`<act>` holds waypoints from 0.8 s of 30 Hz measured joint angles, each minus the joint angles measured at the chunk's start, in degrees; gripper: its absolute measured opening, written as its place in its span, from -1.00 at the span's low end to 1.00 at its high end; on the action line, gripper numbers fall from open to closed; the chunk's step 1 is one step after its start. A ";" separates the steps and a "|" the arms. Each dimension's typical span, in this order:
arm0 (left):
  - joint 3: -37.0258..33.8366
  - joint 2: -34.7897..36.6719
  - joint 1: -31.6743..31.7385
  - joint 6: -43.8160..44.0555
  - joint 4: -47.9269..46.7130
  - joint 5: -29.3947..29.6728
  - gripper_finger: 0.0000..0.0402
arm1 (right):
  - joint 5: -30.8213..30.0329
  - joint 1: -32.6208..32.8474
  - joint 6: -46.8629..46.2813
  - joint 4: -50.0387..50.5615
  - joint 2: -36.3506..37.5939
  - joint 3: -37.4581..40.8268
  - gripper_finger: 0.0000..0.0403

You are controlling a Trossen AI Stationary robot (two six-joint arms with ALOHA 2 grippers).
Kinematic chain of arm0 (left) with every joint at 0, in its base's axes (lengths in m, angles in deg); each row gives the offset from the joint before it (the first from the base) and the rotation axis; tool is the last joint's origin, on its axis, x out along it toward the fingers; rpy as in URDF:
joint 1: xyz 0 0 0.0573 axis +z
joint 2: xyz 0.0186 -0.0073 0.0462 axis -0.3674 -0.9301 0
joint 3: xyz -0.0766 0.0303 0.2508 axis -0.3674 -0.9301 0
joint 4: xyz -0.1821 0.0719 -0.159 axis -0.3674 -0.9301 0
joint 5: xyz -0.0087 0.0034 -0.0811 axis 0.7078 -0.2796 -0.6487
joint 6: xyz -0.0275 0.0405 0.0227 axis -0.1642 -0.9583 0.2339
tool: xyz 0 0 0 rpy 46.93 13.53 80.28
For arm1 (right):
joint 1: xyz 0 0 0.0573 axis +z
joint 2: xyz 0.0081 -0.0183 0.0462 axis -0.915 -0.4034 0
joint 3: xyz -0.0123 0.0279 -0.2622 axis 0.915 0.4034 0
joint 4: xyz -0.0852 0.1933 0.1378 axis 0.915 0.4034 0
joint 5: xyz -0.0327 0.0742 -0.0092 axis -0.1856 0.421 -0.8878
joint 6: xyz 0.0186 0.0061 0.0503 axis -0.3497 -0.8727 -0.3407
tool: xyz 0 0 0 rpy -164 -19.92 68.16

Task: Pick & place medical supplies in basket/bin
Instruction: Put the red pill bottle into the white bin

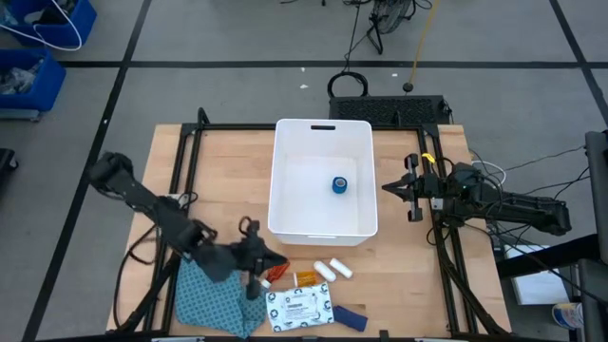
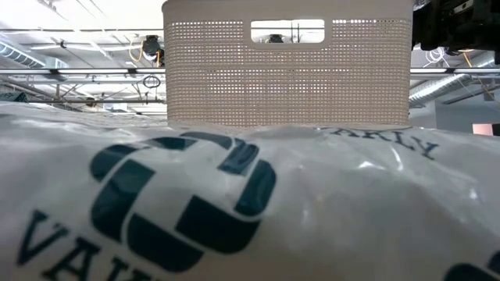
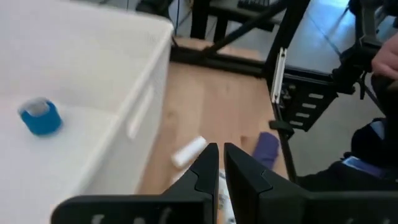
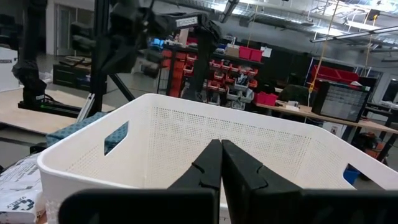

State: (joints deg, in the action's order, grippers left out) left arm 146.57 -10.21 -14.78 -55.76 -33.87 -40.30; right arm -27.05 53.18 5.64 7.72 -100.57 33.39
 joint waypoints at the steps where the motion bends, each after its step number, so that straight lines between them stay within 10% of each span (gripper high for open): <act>1: 0.48 -1.25 -0.37 1.53 -0.15 0.03 -0.86 | 0.00 0.00 0.00 0.00 0.00 0.00 -1.00; 24: 5.40 -15.21 -0.98 28.69 -14.80 -6.30 -0.86 | 0.00 0.01 0.48 0.02 -0.07 0.00 -1.00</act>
State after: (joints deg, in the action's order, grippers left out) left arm 151.97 -25.42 -15.75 -27.06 -48.67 -46.60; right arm -27.05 53.19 6.11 7.75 -100.64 33.39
